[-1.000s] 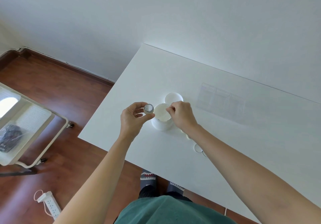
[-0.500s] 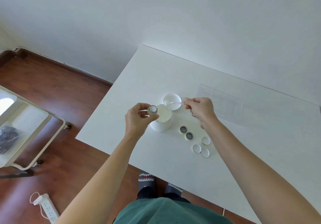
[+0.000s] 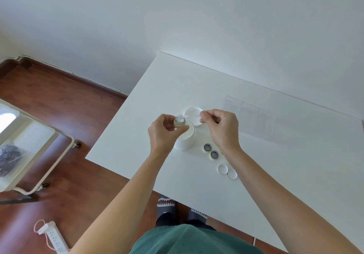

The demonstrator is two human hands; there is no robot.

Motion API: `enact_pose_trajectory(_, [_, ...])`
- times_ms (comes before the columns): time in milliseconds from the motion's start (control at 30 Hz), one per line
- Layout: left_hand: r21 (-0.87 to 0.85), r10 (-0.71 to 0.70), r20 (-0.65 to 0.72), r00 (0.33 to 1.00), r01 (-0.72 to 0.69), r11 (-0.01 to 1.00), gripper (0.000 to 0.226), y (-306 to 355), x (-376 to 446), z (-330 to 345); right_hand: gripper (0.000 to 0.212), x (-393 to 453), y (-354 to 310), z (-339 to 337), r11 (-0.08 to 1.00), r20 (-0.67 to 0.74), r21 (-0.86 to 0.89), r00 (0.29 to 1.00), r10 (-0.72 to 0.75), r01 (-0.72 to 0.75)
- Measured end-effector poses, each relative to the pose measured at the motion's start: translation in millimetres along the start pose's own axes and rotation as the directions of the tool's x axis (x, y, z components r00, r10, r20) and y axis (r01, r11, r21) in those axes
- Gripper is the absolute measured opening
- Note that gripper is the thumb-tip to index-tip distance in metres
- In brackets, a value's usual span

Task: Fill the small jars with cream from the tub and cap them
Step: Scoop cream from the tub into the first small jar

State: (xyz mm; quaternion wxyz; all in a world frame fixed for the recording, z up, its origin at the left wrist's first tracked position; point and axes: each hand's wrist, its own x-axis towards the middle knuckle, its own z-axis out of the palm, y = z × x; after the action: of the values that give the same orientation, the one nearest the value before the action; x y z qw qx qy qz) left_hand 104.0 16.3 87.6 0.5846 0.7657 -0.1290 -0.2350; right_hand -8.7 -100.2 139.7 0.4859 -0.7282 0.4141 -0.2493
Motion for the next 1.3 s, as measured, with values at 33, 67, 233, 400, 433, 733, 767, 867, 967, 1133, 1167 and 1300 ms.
enact_pose_trajectory(33, [0.002, 0.000, -0.005, 1.000, 0.000, 1.000, 0.036, 0.7, -0.1, 0.1, 0.018, -0.8, 0.5, 0.2, 1.000, -0.004, -0.008, 1.000, -0.022, 0.022])
enact_pose_trajectory(67, [0.005, -0.001, -0.010, 1.000, 0.001, 1.000, 0.036, 1.1, -0.4, 0.3, 0.017, -1.5, 1.0, 0.3, 0.999, -0.006, -0.013, 0.999, -0.040, 0.040])
enact_pose_trajectory(233, [0.002, -0.009, -0.030, 1.000, 0.009, 1.000, 0.036, 4.1, -0.7, 1.4, 0.009, -5.6, 3.7, 1.6, 0.993, 0.006, -0.007, 0.993, -0.121, 0.121])
enact_pose_trajectory(400, [-0.013, -0.019, -0.041, 0.999, 0.018, 1.000, 0.038, 6.0, 0.2, 2.4, 0.007, -7.6, 8.5, 3.4, 0.982, 0.018, -0.044, 0.983, -0.184, 0.184])
enact_pose_trajectory(433, [-0.015, -0.019, -0.042, 0.999, 0.019, 1.000, 0.038, 6.1, 0.4, 2.8, 0.007, -7.8, 9.5, 3.6, 0.980, 0.017, -0.050, 0.981, -0.194, 0.194])
enact_pose_trajectory(733, [-0.036, -0.029, -0.051, 0.998, 0.027, 0.999, 0.038, 8.4, 3.9, 3.3, 0.007, -4.7, 13.0, 0.8, 0.966, 0.012, -0.094, 0.971, -0.240, 0.240])
enact_pose_trajectory(767, [-0.037, -0.030, -0.051, 0.998, 0.028, 0.999, 0.038, 8.7, 4.6, 3.4, 0.007, -4.3, 12.8, 0.1, 0.966, 0.014, -0.099, 0.971, -0.239, 0.239])
enact_pose_trajectory(867, [-0.038, -0.036, -0.051, 0.998, 0.034, 0.999, 0.038, 8.6, 6.7, 3.6, 0.007, -2.4, 11.6, -2.8, 0.966, 0.017, -0.104, 0.972, -0.236, 0.237])
enact_pose_trajectory(967, [-0.039, -0.038, -0.056, 0.998, 0.035, 0.999, 0.039, 8.1, 8.4, 3.6, 0.008, -0.6, 9.8, -6.7, 0.956, 0.030, -0.133, 0.965, -0.260, 0.262])
enact_pose_trajectory(1133, [-0.034, -0.037, -0.059, 0.998, 0.035, 0.999, 0.040, 5.8, 11.4, 3.1, 0.008, 3.1, 7.7, -14.6, 0.934, 0.038, -0.170, 0.949, -0.312, 0.314])
enact_pose_trajectory(1167, [-0.031, -0.037, -0.057, 0.998, 0.035, 0.999, 0.040, 5.5, 11.9, 3.3, 0.007, 4.8, 7.6, -15.7, 0.935, 0.030, -0.168, 0.950, -0.312, 0.312])
enact_pose_trajectory(1300, [-0.017, -0.021, -0.033, 0.999, 0.021, 1.000, 0.039, 3.3, 12.2, 4.6, 0.007, 10.7, 5.2, -15.3, 0.949, -0.007, -0.136, 0.957, -0.289, 0.286])
